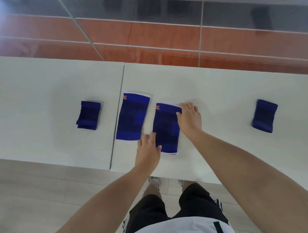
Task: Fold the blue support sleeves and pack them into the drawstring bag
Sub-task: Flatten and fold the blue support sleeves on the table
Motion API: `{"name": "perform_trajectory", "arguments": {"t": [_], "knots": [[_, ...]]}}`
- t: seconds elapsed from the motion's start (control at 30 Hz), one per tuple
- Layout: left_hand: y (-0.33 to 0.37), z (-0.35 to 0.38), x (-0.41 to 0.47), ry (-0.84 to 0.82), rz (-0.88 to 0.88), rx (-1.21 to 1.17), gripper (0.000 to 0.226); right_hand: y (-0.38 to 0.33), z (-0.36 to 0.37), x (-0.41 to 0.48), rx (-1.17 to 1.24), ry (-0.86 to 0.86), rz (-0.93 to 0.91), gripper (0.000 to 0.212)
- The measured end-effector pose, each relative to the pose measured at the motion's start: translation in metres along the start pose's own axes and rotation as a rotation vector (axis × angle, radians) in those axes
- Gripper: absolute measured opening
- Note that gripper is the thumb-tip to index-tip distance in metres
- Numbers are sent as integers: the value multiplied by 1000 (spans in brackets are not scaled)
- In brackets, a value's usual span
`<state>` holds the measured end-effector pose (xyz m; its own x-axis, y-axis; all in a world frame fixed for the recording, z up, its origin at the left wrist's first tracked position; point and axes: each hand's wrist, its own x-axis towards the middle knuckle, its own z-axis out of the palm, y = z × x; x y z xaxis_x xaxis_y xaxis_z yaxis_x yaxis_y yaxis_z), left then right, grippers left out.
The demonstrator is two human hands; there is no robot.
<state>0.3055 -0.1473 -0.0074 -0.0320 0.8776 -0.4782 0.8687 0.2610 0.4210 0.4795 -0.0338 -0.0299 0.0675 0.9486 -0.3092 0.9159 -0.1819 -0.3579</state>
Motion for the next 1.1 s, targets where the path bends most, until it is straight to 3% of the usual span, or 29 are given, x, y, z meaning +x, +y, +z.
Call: {"name": "perform_trajectory", "arguments": {"t": [0.1,0.23,0.4,0.63,0.83,0.93,1.1], "knots": [[-8,8,-2,-35,133,187,66,-2,6,10,-72,-33,-53,35],[-11,17,-2,-99,157,205,81,4,6,21,-160,-10,-113,30],[-14,18,3,-89,179,223,77,7,0,32,-206,-10,-156,15],[-9,17,4,-79,174,226,70,6,-1,33,-204,-8,-150,10],[-15,18,4,-43,209,272,61,6,0,29,-156,-59,-60,20],[-16,18,1,22,352,423,76,9,0,18,-70,-46,-28,42],[-13,16,24,-107,459,592,103,22,13,-16,-115,-49,-347,49]]}}
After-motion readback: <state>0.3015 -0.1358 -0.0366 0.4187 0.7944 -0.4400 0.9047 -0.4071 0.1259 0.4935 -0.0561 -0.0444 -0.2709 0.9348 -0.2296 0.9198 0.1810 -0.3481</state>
